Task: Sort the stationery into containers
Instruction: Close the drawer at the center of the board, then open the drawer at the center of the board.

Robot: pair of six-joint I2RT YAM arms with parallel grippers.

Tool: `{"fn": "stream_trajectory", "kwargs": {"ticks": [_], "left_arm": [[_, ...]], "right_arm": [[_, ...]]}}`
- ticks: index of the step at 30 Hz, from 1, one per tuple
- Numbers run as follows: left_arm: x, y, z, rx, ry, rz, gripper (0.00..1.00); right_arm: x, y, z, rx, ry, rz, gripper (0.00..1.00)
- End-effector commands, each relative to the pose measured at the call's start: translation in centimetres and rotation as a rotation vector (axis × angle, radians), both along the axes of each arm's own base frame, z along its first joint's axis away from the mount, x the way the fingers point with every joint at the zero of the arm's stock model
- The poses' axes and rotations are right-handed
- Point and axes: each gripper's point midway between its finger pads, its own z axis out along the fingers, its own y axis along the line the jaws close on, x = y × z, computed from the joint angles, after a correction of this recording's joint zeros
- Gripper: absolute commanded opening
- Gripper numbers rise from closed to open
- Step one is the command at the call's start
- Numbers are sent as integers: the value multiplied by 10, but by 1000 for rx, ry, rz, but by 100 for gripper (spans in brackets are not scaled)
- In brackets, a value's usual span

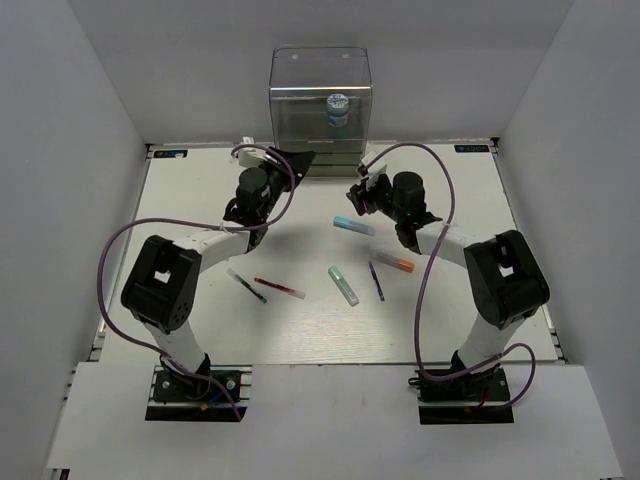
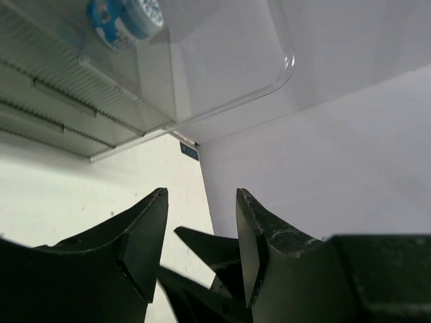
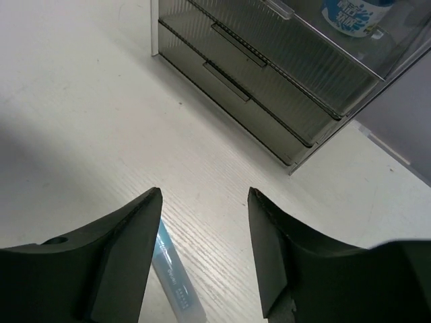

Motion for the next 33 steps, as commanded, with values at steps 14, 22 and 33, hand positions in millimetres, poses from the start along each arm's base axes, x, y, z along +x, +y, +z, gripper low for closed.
{"fn": "stream_trajectory", "kwargs": {"ticks": [14, 22, 33], "left_arm": [[48, -26, -61, -86, 186, -37, 60], [82, -24, -89, -99, 186, 29, 39], [114, -27, -100, -111, 185, 65, 50]], "right_arm": [[-8, -41, -4, 59, 395, 7, 57], [-19, -61, -12, 57, 393, 14, 30], [-20, -63, -15, 54, 388, 42, 34]]}}
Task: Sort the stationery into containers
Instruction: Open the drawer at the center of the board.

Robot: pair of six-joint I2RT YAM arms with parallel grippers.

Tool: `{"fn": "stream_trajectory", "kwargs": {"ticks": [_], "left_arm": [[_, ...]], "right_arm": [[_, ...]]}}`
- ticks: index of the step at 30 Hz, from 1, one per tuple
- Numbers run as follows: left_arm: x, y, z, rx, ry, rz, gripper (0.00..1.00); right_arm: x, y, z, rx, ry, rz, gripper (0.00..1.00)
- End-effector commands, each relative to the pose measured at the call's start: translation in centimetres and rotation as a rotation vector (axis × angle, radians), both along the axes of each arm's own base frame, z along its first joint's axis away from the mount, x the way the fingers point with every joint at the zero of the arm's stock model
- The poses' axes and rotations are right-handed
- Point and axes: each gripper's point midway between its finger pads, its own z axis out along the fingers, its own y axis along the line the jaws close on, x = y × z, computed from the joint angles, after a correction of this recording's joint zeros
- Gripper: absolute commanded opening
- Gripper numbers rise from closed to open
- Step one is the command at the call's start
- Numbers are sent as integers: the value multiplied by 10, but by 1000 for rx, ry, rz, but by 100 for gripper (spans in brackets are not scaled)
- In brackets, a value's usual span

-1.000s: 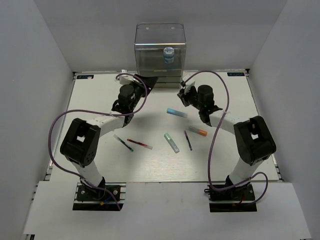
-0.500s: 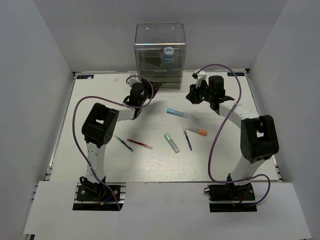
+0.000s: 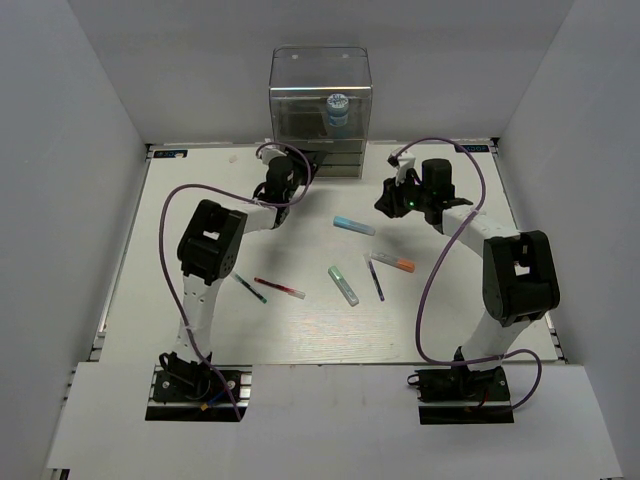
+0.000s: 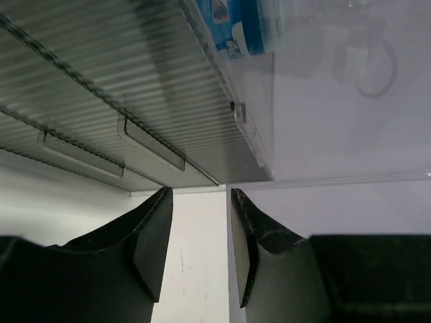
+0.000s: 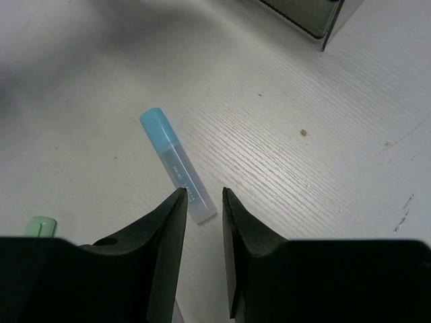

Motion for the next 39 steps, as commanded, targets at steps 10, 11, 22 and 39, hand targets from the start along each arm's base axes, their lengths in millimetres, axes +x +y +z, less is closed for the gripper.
{"fn": "stream_trajectory", "kwargs": {"ticks": [10, 11, 22, 39], "left_arm": [[31, 9, -6, 7, 22, 72, 50], [36, 13, 1, 0, 9, 81, 50], [53, 21, -7, 11, 24, 130, 36], [-18, 6, 2, -17, -40, -22, 0]], "right_arm": [[-5, -2, 24, 22, -64, 27, 36], [-5, -2, 24, 23, -64, 27, 36], [-13, -2, 22, 30, -57, 43, 36], [-70, 17, 7, -2, -153, 381, 59]]}}
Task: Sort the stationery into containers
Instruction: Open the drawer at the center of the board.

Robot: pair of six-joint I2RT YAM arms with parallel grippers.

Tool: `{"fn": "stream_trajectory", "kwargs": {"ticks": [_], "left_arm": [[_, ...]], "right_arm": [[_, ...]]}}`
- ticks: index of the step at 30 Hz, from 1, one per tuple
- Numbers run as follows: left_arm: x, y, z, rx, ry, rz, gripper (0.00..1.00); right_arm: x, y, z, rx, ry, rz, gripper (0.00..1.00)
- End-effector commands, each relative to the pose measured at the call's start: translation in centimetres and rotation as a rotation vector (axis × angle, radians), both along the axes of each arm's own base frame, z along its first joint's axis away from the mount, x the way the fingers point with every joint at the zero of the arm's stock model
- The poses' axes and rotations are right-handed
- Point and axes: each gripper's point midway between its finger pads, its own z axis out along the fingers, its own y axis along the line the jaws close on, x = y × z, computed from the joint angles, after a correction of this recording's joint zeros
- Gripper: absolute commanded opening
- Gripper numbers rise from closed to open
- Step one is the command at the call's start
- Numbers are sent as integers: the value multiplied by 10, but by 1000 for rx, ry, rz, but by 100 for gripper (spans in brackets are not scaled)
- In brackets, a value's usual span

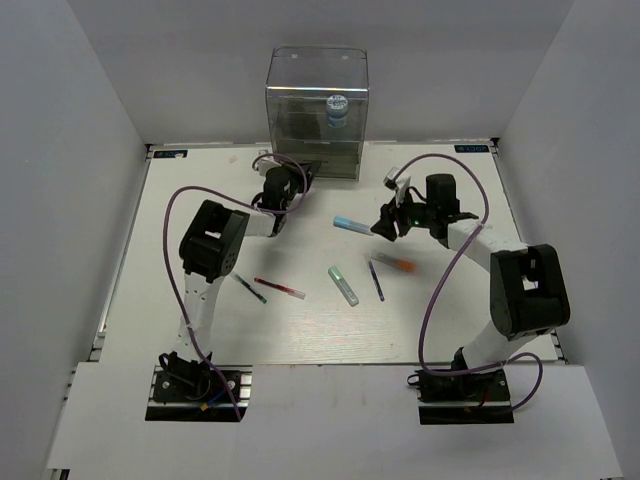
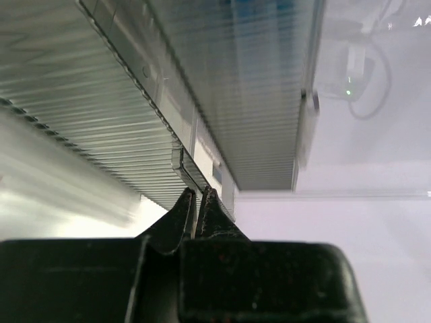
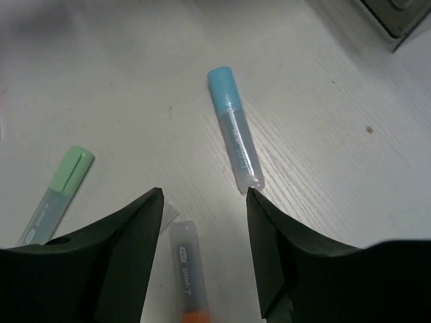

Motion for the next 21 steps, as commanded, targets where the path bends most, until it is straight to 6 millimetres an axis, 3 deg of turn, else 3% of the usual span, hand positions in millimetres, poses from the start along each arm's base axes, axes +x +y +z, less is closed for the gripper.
{"fn": "stream_trajectory", "kwargs": {"ticks": [1, 4, 5, 11, 13, 14, 16, 21], "left_arm": [[-25, -4, 40, 50, -85, -64, 0], [-40, 0, 40, 50, -83, -75, 0], [-43, 2, 51, 45, -97, -74, 0], [-59, 4, 38, 102, -48, -112, 0], [-63, 4, 35, 115, -38, -122, 2], [-63, 4, 37, 116, -35, -123, 8], [-64, 4, 32, 124, -15, -124, 25], [-68, 6, 37, 140, 2, -126, 52]], "right_arm": [[-21, 12, 15, 14, -112, 177, 59], [-24, 16, 12, 7, -110, 206, 60], [-23, 17, 13, 9, -114, 213, 60], [-14, 29, 9, -43, -176, 264, 64], [-13, 36, -2, -75, -161, 281, 64], [-6, 39, 4, -86, -184, 290, 64], [-1, 43, -12, -125, -165, 287, 64], [20, 47, -31, -196, -150, 240, 64]]}}
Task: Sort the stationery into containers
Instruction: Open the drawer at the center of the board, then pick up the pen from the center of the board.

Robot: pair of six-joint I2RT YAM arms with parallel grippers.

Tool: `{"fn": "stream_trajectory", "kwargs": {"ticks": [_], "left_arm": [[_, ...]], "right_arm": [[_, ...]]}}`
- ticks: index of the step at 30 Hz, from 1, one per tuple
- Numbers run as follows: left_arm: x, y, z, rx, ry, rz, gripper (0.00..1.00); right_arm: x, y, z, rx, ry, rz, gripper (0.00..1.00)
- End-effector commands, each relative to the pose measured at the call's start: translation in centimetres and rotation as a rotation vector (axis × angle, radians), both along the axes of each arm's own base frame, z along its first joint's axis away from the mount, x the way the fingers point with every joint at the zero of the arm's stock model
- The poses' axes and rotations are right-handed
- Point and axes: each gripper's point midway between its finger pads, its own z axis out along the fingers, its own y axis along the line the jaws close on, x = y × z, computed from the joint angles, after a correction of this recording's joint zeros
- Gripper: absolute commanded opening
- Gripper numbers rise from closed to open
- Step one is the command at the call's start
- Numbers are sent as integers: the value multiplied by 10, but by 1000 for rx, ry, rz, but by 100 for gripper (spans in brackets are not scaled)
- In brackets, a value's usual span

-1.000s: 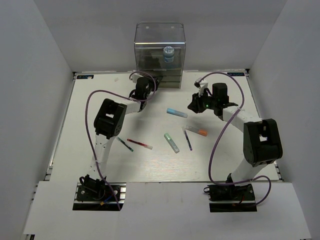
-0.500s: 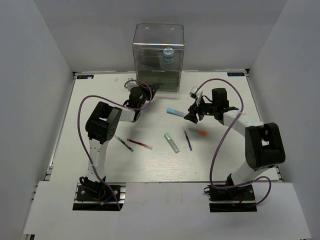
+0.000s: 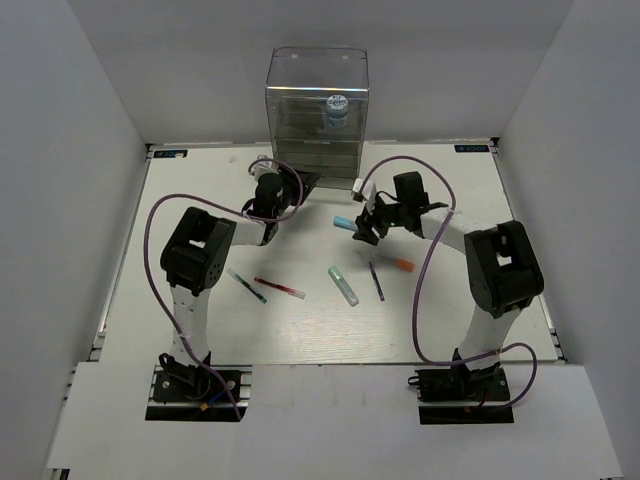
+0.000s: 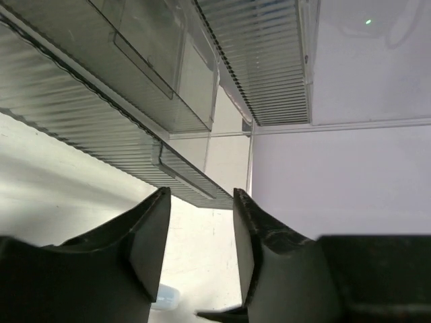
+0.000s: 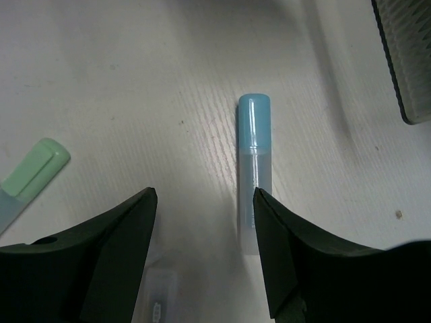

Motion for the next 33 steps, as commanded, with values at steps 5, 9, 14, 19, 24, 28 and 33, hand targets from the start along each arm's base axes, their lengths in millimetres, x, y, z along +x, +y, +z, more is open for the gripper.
{"fn": "stream_trajectory", "kwargs": {"ticks": [5, 9, 14, 19, 24, 28, 33], "left_arm": [[-9, 4, 34, 20, -35, -20, 62], [-21, 9, 20, 45, -1, -22, 63], [-41, 18, 24, 51, 4, -43, 65], [-75, 32, 14, 147, 38, -73, 69], [-106, 40, 8, 278, 122, -160, 82], [-127, 51, 1, 337, 252, -164, 91], [-152, 59, -5, 490, 427, -216, 92]], "right_arm": [[34, -2, -6, -84, -67, -47, 66], [38, -3, -15, -120, -52, -49, 66], [43, 0, -25, -164, -42, -31, 64], [36, 0, -41, -252, -29, 16, 59], [31, -4, -57, -320, 5, 56, 44], [25, -9, -63, -353, 2, 80, 19], [14, -4, -43, -325, -10, 156, 0]]}}
